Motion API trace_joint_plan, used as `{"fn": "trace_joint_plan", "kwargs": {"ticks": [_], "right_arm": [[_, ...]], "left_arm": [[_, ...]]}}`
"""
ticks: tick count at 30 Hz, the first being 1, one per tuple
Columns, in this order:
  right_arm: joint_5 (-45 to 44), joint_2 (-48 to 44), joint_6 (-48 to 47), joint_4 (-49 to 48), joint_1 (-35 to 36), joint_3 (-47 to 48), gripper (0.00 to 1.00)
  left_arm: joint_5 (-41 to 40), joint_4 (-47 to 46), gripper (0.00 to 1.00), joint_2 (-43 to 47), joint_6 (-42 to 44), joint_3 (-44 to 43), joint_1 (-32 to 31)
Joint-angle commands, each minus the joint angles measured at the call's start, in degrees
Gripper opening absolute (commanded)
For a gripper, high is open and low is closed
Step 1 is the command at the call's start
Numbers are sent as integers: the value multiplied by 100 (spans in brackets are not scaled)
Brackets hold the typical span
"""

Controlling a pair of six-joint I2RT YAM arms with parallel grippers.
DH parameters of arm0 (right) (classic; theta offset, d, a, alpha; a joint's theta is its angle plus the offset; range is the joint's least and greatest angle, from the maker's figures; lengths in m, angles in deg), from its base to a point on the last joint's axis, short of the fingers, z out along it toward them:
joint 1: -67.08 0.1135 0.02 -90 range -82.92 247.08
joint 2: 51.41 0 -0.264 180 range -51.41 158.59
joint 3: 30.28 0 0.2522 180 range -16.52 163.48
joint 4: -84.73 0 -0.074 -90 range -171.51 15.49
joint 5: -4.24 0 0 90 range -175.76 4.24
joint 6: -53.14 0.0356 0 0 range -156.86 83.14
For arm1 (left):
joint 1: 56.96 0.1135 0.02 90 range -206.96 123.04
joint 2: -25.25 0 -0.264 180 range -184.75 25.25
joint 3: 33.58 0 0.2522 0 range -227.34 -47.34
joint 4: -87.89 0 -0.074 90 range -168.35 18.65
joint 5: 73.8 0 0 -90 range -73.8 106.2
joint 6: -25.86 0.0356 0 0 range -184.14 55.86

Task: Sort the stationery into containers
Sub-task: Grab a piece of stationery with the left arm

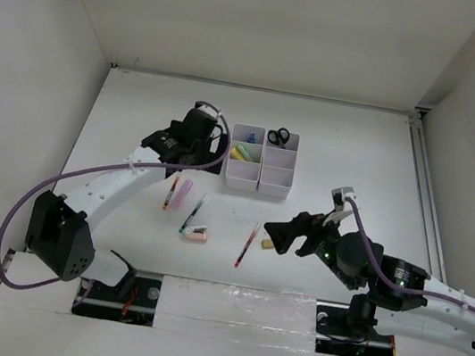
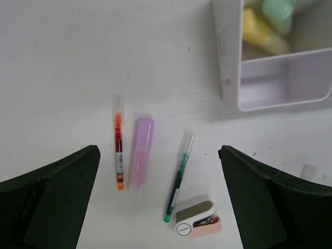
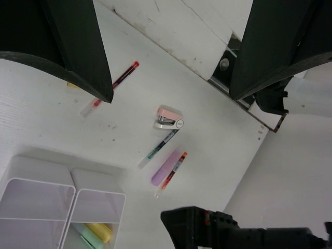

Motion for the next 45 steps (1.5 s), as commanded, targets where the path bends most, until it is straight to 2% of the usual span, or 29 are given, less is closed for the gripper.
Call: {"fn": "trace_joint_plan", "kwargs": {"ticks": [1, 2, 6, 11, 17, 27, 34, 45], "right_arm": [[316, -139, -261, -539, 25, -99, 100], [387, -191, -261, -540, 25, -186, 100], [440, -297, -314, -785, 25, -397, 100], [563, -349, -376, -839, 25, -503, 100], [493, -516, -437, -839, 25, -626, 100], [440, -578, -490, -900, 25, -741, 100], [440, -403, -490, -1006, 25, -741, 100], [493, -350, -490, -1006, 25, -741, 100]], "left_arm": [[456, -90, 100, 312, 538, 548, 362], [518, -213, 100, 313, 591, 889, 469], [975, -643, 100, 190, 705, 1339, 1040], [1029, -443, 100, -407, 759, 1165, 1155], [1530, -320, 100, -1022, 829, 1024, 1155], [1337, -320, 100, -821, 707, 1077, 1155], [1486, -381, 100, -522, 645, 1270, 1103], [1661, -329, 85, -821, 592, 1270, 1103]]}}
